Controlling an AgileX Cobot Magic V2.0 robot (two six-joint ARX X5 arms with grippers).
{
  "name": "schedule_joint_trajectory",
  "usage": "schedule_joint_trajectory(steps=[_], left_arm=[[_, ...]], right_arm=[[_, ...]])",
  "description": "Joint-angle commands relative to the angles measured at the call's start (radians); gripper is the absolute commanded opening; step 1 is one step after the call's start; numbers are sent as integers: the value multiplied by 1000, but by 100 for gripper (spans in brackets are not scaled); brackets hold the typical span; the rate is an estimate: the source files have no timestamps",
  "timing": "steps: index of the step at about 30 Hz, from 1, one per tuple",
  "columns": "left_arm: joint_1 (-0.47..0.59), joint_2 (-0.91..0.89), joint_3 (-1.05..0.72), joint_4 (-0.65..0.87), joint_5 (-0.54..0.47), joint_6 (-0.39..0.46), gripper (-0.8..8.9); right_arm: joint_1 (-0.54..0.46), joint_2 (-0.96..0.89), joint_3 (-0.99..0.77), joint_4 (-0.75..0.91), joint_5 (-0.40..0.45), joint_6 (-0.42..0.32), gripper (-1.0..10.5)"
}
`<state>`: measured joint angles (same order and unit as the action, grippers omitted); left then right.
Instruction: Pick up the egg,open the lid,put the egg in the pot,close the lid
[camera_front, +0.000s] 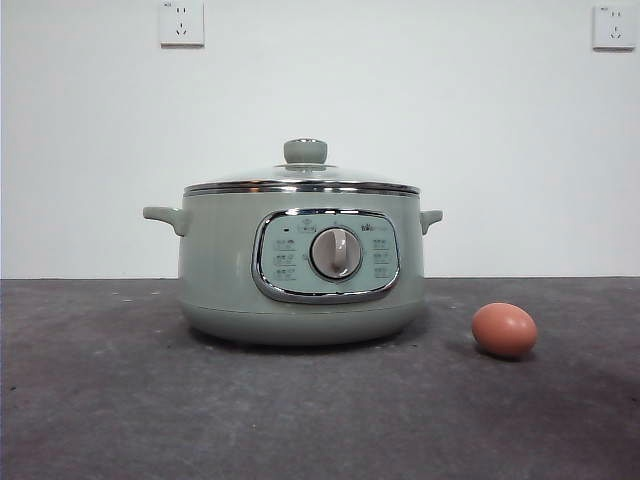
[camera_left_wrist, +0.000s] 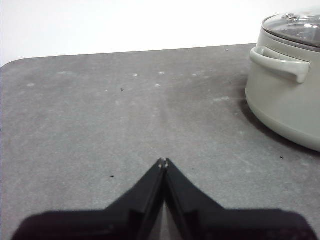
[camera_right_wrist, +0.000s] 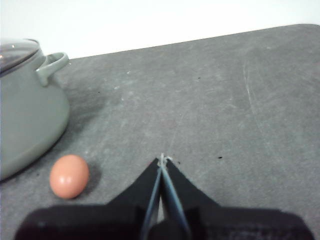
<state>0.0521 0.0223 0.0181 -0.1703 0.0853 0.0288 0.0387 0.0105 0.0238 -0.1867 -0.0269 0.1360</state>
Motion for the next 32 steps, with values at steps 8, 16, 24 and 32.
schedule_joint_trajectory(steps=[8,16,24,32], left_arm=[[3,12,128,-26,26,-151,-7],[3,121,317,-123,140,-204,-6],[3,305,595,-328,262,-142,-6],[-2,483,895,-518,362,-69,-6]], right_arm=[[0,10,99,-1,-12,109,-12],[0,140,339,-85,-110,124,-12],[0,372,679,-343,-262,-11,-12],[0,559,975,-644,-353,-133,-11]])
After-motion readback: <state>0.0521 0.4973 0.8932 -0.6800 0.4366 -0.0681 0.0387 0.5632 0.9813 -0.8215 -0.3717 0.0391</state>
